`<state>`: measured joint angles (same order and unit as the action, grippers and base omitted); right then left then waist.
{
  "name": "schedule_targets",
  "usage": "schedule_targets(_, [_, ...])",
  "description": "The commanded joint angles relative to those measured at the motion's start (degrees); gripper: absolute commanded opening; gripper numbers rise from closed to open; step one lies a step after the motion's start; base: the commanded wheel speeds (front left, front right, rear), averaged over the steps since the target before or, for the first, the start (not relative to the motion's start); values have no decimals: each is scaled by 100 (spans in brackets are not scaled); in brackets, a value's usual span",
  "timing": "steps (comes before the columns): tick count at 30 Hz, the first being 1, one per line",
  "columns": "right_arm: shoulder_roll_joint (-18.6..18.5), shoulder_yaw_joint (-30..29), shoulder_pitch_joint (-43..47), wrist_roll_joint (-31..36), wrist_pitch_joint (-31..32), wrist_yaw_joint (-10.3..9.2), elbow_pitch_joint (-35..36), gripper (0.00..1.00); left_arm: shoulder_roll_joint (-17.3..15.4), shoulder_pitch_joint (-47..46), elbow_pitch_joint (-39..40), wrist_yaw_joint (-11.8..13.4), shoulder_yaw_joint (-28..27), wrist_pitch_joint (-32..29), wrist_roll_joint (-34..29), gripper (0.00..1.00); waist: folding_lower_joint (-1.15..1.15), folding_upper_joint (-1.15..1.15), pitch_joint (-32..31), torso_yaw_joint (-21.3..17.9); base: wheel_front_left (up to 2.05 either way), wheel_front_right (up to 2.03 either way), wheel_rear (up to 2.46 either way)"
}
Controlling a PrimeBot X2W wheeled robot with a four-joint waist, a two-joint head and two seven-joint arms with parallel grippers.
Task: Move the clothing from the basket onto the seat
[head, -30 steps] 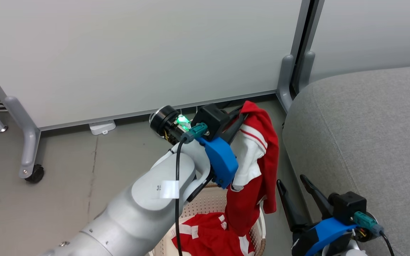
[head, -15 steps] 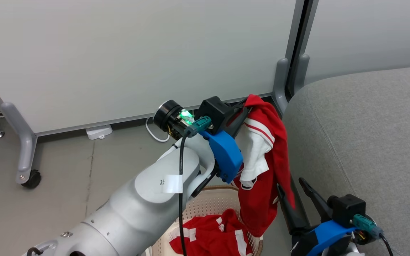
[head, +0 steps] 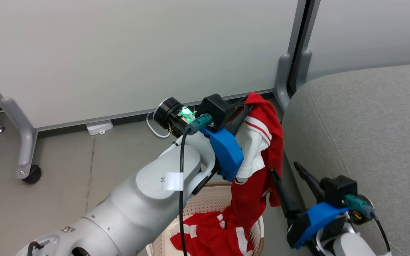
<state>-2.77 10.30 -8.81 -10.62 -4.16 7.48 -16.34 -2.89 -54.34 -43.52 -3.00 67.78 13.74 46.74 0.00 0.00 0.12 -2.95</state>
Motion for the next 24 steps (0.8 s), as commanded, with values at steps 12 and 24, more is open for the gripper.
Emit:
schedule_targets(12, [-20, 170, -1236, 20, 189, 3, -945, 100, 2, -242, 37, 40, 226, 108, 223, 0, 0, 0, 122, 91, 0, 0, 0])
schedule_targets(24, [-20, 626, -1988, -291, 86, 3, -1972, 0, 1, -256, 26, 16, 312, 148, 374, 0, 0, 0, 112, 110, 0, 0, 0])
